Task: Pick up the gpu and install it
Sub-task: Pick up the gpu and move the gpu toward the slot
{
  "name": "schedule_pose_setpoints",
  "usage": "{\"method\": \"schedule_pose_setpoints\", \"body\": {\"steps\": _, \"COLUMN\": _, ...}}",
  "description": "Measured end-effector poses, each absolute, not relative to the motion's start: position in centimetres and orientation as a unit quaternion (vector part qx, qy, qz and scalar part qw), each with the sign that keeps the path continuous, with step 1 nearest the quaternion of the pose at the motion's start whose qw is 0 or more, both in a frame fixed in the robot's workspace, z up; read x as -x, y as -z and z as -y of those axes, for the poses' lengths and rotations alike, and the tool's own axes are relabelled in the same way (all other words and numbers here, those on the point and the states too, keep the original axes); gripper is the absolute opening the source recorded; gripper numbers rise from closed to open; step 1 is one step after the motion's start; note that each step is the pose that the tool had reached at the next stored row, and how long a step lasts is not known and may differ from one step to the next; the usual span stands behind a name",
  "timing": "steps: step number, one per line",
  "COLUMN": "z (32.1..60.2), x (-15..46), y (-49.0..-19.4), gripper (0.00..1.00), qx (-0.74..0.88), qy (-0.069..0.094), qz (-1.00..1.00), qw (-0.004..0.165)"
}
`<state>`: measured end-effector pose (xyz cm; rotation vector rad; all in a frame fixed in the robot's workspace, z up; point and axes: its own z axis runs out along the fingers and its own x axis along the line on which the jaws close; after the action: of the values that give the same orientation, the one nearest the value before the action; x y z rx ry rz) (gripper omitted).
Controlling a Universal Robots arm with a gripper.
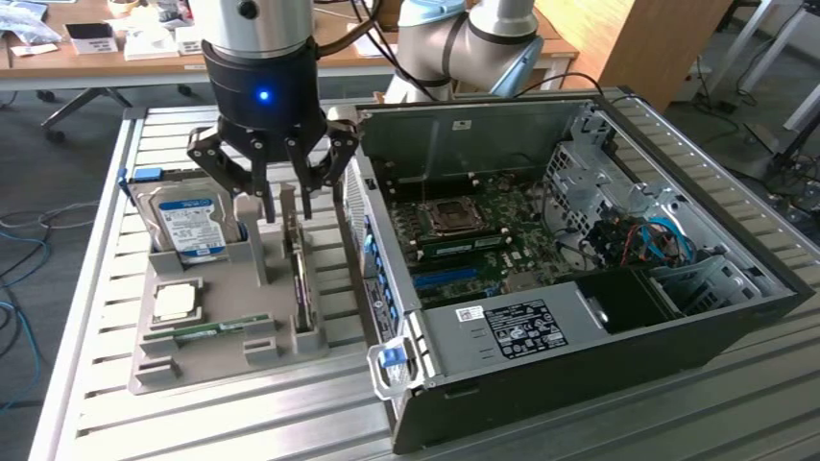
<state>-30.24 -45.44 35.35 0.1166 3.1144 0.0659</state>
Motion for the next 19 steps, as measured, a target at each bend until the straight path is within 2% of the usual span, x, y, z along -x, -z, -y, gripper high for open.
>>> {"method": "schedule_pose_setpoints", "body": {"steps": 19, "z": 45.43, "x": 30.24, "y": -34.58, "gripper": 0.42, "qx": -0.037, "qy": -0.021, "qz": -0.999, "qw": 0.012}}
